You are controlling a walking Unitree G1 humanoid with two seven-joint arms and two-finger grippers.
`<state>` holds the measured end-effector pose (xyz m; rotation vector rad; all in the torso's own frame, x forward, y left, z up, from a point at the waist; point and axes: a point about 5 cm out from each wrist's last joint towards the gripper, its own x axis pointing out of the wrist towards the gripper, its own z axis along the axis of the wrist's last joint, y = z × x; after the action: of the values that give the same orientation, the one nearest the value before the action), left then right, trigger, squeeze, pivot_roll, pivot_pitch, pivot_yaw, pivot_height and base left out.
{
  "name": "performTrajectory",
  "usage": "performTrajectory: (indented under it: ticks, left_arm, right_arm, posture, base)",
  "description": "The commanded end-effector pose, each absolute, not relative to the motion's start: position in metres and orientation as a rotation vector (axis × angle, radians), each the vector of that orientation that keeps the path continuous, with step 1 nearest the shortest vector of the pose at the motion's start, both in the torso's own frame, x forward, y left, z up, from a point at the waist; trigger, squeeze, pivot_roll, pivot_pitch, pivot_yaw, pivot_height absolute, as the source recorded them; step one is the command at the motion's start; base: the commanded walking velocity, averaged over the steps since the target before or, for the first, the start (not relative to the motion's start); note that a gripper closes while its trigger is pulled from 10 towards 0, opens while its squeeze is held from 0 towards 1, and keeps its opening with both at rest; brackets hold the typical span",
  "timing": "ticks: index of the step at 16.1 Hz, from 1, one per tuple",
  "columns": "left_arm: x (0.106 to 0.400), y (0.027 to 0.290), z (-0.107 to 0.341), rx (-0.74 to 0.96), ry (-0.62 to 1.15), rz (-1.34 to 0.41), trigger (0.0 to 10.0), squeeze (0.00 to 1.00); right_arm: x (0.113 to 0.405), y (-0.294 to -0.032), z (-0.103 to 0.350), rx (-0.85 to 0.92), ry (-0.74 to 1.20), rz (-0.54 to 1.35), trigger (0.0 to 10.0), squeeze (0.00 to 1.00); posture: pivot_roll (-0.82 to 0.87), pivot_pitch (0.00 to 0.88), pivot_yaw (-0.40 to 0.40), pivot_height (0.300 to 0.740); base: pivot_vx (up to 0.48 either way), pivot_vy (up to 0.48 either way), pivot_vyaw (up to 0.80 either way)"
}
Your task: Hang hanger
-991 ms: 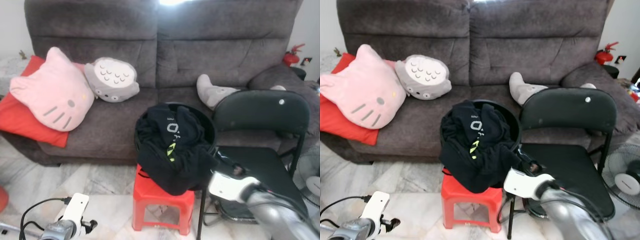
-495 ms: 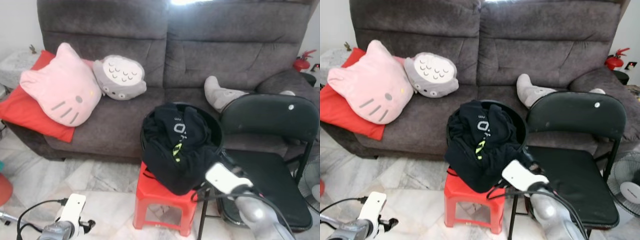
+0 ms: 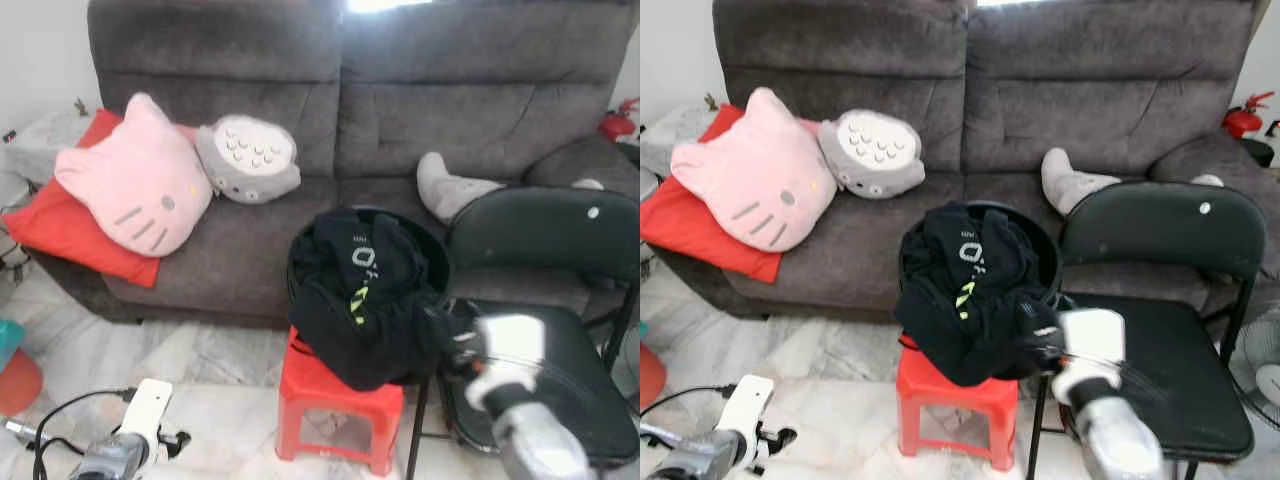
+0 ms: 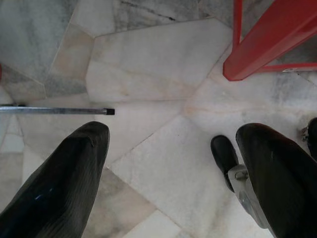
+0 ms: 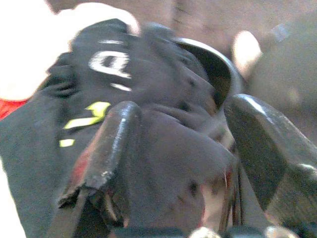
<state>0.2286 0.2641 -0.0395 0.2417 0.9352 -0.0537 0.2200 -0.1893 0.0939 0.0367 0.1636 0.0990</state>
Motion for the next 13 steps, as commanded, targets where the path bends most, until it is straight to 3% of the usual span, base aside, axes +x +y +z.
performTrajectory:
  ticks: [1,3,6,9,13]
  left_arm:
    - [0.229,0.266,-0.039,0.266,0.951,-0.065,10.0,0.0]
    - [0.229,0.265,-0.039,0.259,0.95,-0.066,10.0,0.0]
    - [0.228,0.266,-0.039,0.241,0.951,-0.043,10.0,0.0]
    - [0.224,0.269,-0.04,0.251,0.963,-0.044,10.0,0.0]
    - [0.217,0.274,-0.043,0.255,0.974,-0.055,10.0,0.0]
  right_arm:
    - [0.22,-0.201,0.08,0.144,0.252,0.027,10.0,0.0]
    - [0.227,-0.199,0.056,0.427,0.335,0.048,10.0,0.0]
    - [0.24,-0.182,0.043,0.628,0.348,0.174,10.0,0.0]
    - [0.239,-0.17,0.051,0.749,0.275,0.344,10.0,0.0]
    - [0.221,-0.163,0.043,0.835,0.26,0.388,10.0,0.0]
  posture:
    - [-0.19,0.0,0.047,0.74]
    - [-0.16,0.0,0.033,0.74]
    - [-0.12,0.0,0.011,0.74]
    - [-0.13,0.0,0.027,0.74]
    - [-0.15,0.0,0.043,0.74]
  base:
    - [0.0,0.0,0.0]
    - [0.0,0.0,0.0]
    - [0.0,0.0,0.0]
    - [0.0,0.0,0.0]
    - [0.0,0.0,0.0]
